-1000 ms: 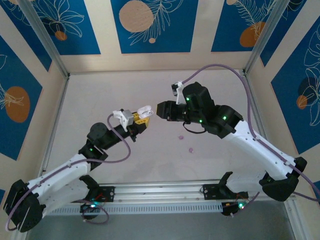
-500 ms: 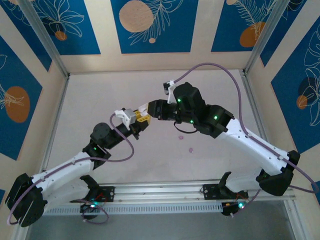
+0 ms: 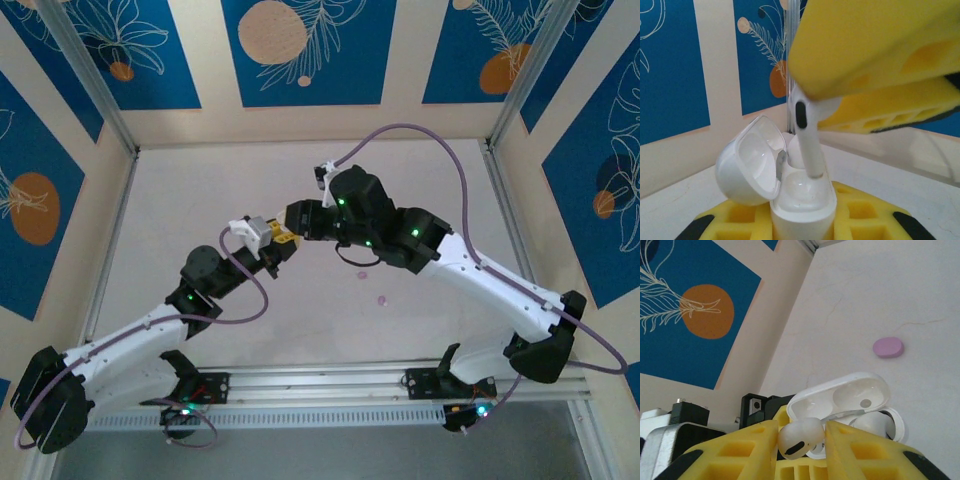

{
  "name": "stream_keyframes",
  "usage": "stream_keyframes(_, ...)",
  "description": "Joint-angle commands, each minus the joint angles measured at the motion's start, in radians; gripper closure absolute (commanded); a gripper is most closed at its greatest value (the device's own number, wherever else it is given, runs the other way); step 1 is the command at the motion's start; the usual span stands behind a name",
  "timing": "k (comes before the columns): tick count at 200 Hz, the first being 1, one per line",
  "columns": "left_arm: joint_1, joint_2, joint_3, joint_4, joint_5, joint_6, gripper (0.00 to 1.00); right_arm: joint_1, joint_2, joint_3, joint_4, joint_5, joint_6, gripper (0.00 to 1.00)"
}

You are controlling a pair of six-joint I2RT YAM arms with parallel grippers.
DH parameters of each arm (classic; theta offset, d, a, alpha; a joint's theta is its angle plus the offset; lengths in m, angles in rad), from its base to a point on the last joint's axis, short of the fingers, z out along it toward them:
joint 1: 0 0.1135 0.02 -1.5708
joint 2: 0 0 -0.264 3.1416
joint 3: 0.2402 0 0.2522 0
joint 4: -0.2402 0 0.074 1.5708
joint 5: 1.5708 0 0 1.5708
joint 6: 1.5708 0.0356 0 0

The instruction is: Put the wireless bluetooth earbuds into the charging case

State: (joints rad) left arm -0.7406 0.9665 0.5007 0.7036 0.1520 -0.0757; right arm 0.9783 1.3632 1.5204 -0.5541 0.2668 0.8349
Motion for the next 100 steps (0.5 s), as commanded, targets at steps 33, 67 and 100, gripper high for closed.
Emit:
stream_keyframes(33, -0.014, -0.002, 0.003, 0.043, -0.026, -0.014, 0.83, 0.021, 0.024, 0.031, -0.032, 0.046, -0.008, 0.69)
stream_keyframes(67, -0.015, -0.006, 0.001, 0.057, -0.032, -0.023, 0.83, 0.027, 0.035, 0.03, -0.048, 0.068, -0.015, 0.69)
stream_keyframes(100, -0.015, -0.007, 0.001, 0.066, -0.039, -0.026, 0.83, 0.035, 0.044, 0.044, -0.084, 0.07, -0.027, 0.67)
